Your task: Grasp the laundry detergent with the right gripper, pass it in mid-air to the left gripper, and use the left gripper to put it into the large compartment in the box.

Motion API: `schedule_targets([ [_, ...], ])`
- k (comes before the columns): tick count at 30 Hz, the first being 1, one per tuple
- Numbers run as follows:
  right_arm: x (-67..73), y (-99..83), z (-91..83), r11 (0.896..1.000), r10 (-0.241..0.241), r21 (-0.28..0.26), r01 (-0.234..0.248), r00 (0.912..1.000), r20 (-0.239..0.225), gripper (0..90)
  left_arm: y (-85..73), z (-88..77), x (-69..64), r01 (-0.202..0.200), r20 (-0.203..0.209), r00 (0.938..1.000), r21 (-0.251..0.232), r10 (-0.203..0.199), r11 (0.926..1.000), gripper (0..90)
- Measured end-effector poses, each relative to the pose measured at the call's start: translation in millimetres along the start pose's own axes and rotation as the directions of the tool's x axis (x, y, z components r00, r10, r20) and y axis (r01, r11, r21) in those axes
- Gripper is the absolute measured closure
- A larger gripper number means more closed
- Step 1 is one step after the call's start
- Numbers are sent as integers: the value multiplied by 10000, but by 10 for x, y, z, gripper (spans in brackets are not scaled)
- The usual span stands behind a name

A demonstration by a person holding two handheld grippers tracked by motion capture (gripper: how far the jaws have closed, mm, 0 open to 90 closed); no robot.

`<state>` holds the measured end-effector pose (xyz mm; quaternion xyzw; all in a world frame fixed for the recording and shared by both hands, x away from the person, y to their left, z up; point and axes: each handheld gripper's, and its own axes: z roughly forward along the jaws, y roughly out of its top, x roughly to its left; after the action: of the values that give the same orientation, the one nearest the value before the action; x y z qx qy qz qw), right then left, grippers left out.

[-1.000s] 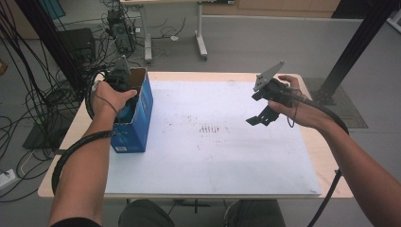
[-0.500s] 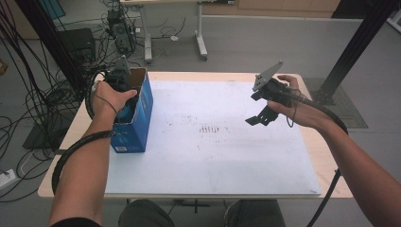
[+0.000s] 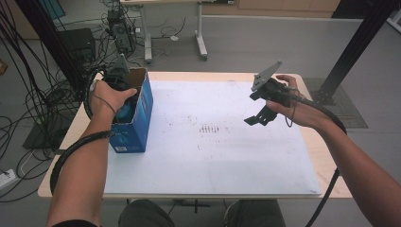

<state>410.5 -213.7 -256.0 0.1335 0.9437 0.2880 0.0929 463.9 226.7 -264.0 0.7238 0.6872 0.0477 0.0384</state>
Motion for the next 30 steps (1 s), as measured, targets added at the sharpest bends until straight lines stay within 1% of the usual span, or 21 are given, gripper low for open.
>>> schedule_targets([
  [3, 1, 6, 4, 10000, -12, -7, 12, 10000, 7, 54, -4, -34, -4, -8, 3, 10000, -116, 8, 9999, 312],
  [5, 4, 15, 8, 10000, -17, -32, 17, 10000, 3, 54, -5, -59, -11, -87, -106, 9999, -149, 85, 9999, 315],
  [6, 3, 19, 9, 10000, -30, -38, 30, 10000, -14, 54, -6, -72, -17, -105, -94, 9999, -201, 103, 9997, 316],
  [9, 5, 31, 17, 10000, -19, -43, 19, 10000, -28, 54, -9, -102, -25, -133, -119, 9998, -170, 131, 9998, 313],
  [11, 4, 35, 19, 10000, -6, -42, 6, 10000, -38, 54, -14, -124, -24, -202, -220, 9996, -171, 199, 9996, 313],
  [13, -2, 39, 21, 10000, -13, -69, 13, 10000, -23, 54, -22, -144, -26, -192, -175, 9997, -221, 189, 9996, 309],
  [17, -9, 53, 22, 10000, -10, -93, 10, 10000, -31, 54, -41, -174, -41, -303, -249, 9992, -265, 297, 9992, 308],
  [22, -6, 64, 23, 10000, -8, -72, 8, 10000, -50, 54, -67, -221, -72, -401, -202, 9990, -358, 394, 9986, 300],
  [24, -9, 68, 20, 10000, -8, -71, 8, 10000, -41, 54, -78, -237, -82, -468, -281, 9985, -308, 459, 9984, 296],
  [26, -13, 74, 14, 9999, -8, -103, 8, 10000, -18, 54, -95, -266, -89, -491, -197, 9986, -395, 483, 9980, 291],
  [30, -20, 74, 11, 9999, 54, -92, -54, 10000, 9, 54, -130, -348, -78, -536, -347, 9980, -503, 519, 9973, 288],
])
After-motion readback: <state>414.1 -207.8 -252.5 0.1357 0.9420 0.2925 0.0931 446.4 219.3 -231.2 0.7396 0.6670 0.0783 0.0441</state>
